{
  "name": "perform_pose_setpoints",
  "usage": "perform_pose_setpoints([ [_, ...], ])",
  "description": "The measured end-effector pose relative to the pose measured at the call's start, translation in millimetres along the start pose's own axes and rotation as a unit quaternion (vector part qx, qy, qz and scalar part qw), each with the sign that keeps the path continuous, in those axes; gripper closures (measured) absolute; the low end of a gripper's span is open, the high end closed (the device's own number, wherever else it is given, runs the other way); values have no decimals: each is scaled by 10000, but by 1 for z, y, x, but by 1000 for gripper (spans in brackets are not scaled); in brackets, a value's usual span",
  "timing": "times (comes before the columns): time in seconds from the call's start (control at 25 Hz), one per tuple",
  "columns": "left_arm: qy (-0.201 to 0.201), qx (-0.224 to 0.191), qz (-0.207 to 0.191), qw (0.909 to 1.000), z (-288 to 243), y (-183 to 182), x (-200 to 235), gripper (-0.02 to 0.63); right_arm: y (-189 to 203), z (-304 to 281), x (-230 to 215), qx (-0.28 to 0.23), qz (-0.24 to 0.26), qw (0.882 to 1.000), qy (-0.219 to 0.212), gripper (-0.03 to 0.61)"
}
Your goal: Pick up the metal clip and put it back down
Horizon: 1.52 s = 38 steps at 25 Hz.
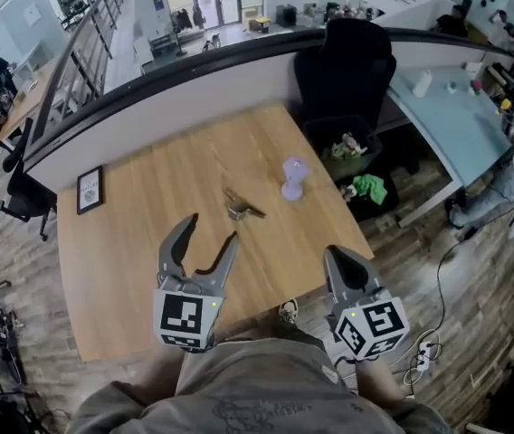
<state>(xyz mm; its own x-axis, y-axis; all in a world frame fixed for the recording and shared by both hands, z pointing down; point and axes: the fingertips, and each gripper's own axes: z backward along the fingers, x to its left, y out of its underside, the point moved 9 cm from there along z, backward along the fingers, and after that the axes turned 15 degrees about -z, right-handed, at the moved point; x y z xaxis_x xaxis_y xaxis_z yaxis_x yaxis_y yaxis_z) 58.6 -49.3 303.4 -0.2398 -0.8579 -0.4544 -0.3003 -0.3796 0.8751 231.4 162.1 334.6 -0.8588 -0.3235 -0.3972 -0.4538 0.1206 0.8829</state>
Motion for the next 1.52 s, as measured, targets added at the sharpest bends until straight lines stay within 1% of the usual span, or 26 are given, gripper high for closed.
perform_pose_setpoints([
  [0.2, -302, 293, 179, 9990, -22, -4, -10, 344, -19, -24, -37, 199, 121, 9990, -387, 563],
  [0.32, -431, 329, 333, 9980, -29, -3, -15, 344, -24, -39, -54, 306, 161, 9978, -563, 563],
  [0.48, -678, 467, 524, 9952, -27, 0, -15, 343, -29, -57, -62, 435, 205, 9956, -806, 563],
  [0.68, -846, 670, 787, 9910, -25, 11, -8, 343, -32, -79, -63, 554, 229, 9931, -1011, 563],
  [0.84, -833, 725, 1135, 9874, -22, 24, -3, 344, -27, -95, -59, 747, 122, 9908, -1121, 563],
  [0.96, -827, 777, 1401, 9836, -26, 36, 2, 344, -26, -105, -55, 811, 133, 9895, -1187, 563],
  [1.0, -834, 806, 1398, 9834, -28, 39, 3, 344, -25, -108, -55, 843, 147, 9892, -1187, 563],
  [1.12, -835, 912, 1210, 9849, -35, 48, 6, 344, -19, -119, -57, 975, 164, 9883, -1158, 563],
  [1.2, -787, 980, 1267, 9839, -44, 57, 8, 345, -15, -128, -59, 1063, 166, 9877, -1134, 563],
  [1.4, -561, 1151, 1715, 9768, -72, 86, 14, 356, -1, -145, -58, 1319, 155, 9846, -1141, 563],
  [1.52, -417, 1244, 2147, 9678, -89, 102, 19, 361, 7, -157, -56, 1483, 192, 9822, -1135, 563],
])
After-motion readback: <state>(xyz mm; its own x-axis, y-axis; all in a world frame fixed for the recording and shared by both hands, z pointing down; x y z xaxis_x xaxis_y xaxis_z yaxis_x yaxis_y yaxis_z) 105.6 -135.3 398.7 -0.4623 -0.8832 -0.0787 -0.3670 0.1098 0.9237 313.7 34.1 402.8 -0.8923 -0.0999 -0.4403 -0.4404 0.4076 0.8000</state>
